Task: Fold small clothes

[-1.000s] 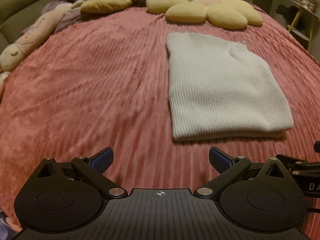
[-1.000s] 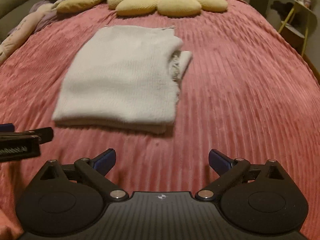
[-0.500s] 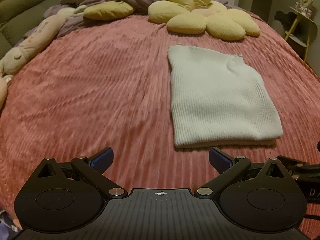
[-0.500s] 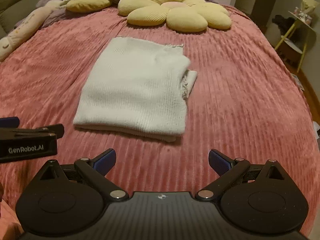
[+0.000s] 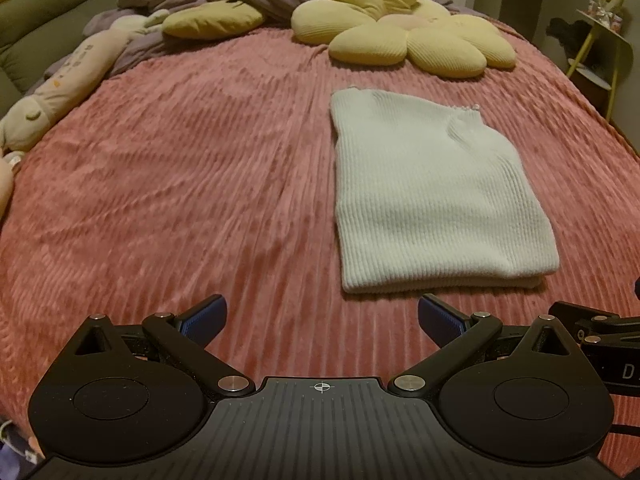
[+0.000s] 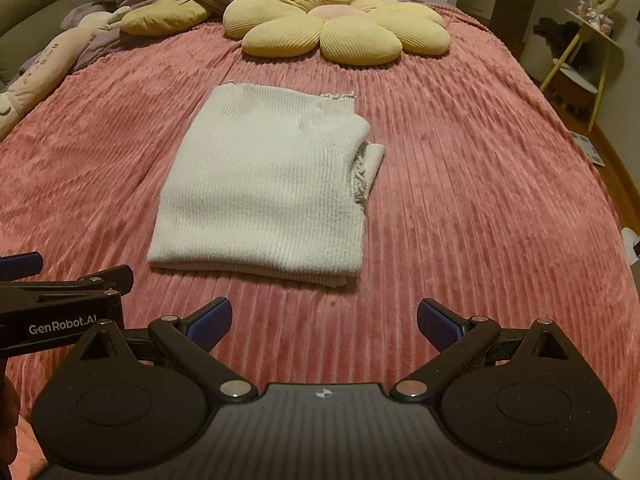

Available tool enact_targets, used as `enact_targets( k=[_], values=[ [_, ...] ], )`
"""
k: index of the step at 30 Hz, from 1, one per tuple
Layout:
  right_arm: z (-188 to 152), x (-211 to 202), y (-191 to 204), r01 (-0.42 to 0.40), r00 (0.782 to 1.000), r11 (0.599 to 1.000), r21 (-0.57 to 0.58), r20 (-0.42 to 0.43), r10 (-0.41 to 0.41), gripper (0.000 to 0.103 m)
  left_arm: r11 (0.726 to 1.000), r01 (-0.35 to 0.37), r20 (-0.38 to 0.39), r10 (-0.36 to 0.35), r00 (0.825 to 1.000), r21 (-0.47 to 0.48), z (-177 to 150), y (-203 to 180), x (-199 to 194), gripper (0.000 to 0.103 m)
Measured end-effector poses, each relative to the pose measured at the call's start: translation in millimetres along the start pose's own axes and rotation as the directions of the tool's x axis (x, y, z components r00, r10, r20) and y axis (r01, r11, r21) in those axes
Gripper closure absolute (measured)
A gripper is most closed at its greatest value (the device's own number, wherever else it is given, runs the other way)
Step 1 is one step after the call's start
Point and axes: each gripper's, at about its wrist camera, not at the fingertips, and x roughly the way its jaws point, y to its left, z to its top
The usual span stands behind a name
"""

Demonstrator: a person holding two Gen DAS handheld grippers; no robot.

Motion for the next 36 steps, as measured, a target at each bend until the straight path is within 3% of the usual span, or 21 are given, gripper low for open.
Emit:
enact_targets(
  k=[36],
  values=[
    [0.0, 0.6, -6.1, -0.004, 1.0, 0.999, 0.032, -0.018, 0.005, 0.004, 0.999, 0.032, -0.013, -0.032, 0.999, 0.003, -1.8, -2.9, -0.7, 0.0]
  ],
)
